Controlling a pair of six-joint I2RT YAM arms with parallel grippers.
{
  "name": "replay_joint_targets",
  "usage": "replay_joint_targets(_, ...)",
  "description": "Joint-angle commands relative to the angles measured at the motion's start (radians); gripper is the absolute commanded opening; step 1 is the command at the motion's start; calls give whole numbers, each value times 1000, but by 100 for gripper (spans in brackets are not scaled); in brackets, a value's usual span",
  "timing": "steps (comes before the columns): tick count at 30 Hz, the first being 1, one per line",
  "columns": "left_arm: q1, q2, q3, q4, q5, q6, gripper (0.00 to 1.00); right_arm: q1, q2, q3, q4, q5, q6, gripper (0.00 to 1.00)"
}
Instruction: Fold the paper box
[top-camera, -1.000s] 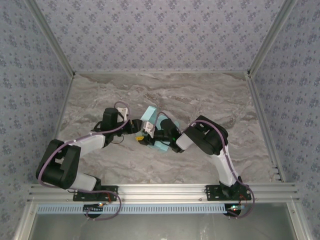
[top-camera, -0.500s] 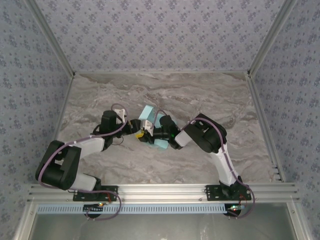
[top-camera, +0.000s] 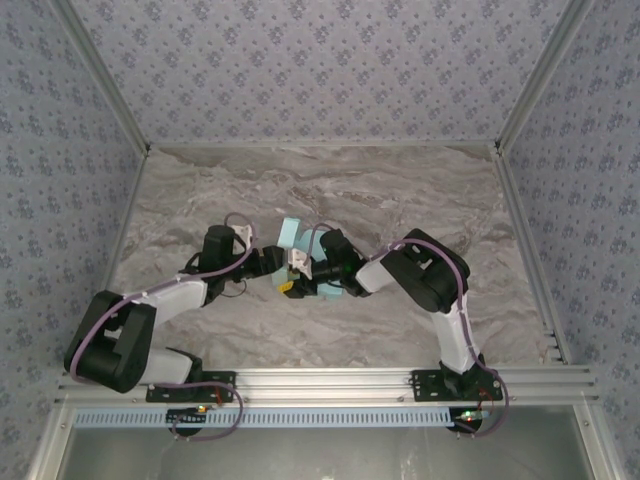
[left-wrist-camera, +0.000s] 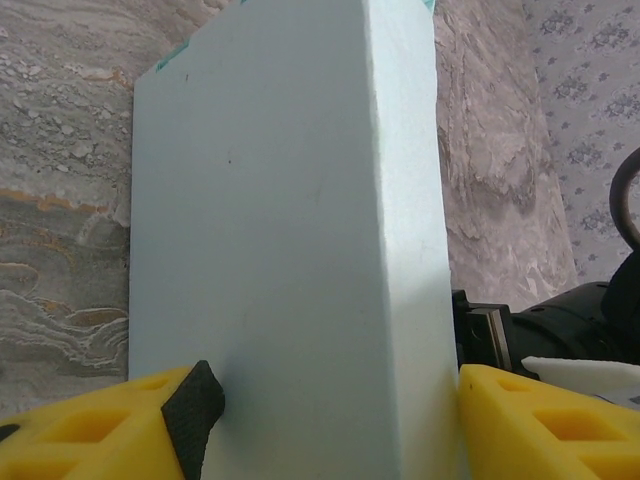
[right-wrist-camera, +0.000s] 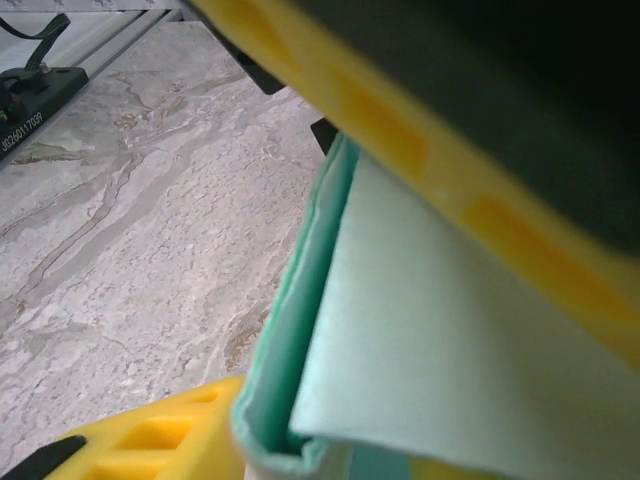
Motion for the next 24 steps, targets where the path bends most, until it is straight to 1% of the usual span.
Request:
replay_joint_targets(1, -14, 11, 29, -56, 11, 29, 66, 8, -6, -20, -54, -9, 9, 47)
replay_joint_targets(3, -13, 13, 26, -56, 4, 30, 66, 10, 7, -20, 6, -1, 57, 47)
replay_joint_targets(5, -13, 16, 22, -50, 4, 23, 66, 12, 20, -20, 54, 21, 84, 46)
replay_joint_targets(6, -13, 15, 20, -47, 6, 22, 66, 15, 26, -20, 70, 29, 84, 42)
replay_joint_targets(8, -12, 9, 20, -51, 7, 22, 66, 18, 32, -12, 60, 36, 72, 27)
replay_joint_targets(9, -9, 3, 21, -56, 6, 23, 66, 19, 32, -11, 46, 39, 57, 22)
replay_joint_targets(11, 2, -23, 20, -70, 4, 25, 66, 18, 20, -16, 24, 60, 38, 20)
replay_joint_targets(14, 32, -102, 20, -115, -20, 34, 69, 20, -28, -38, -35, 92, -3, 20)
replay_joint_targets(17, 69, -216, 27, -179, -68, 43, 73, 25, -105, -53, -171, 118, -99, 19)
replay_joint_targets(21, 96, -376, 15, -202, -128, 11, 79, 50, -226, -12, -513, 197, -317, 20)
replay_joint_targets(23, 100, -443, 13, -239, -180, 4, 84, 59, -262, 20, -661, 237, -413, 19)
replay_joint_targets(24, 101, -476, 16, -268, -216, 3, 85, 64, -279, 38, -741, 260, -458, 17)
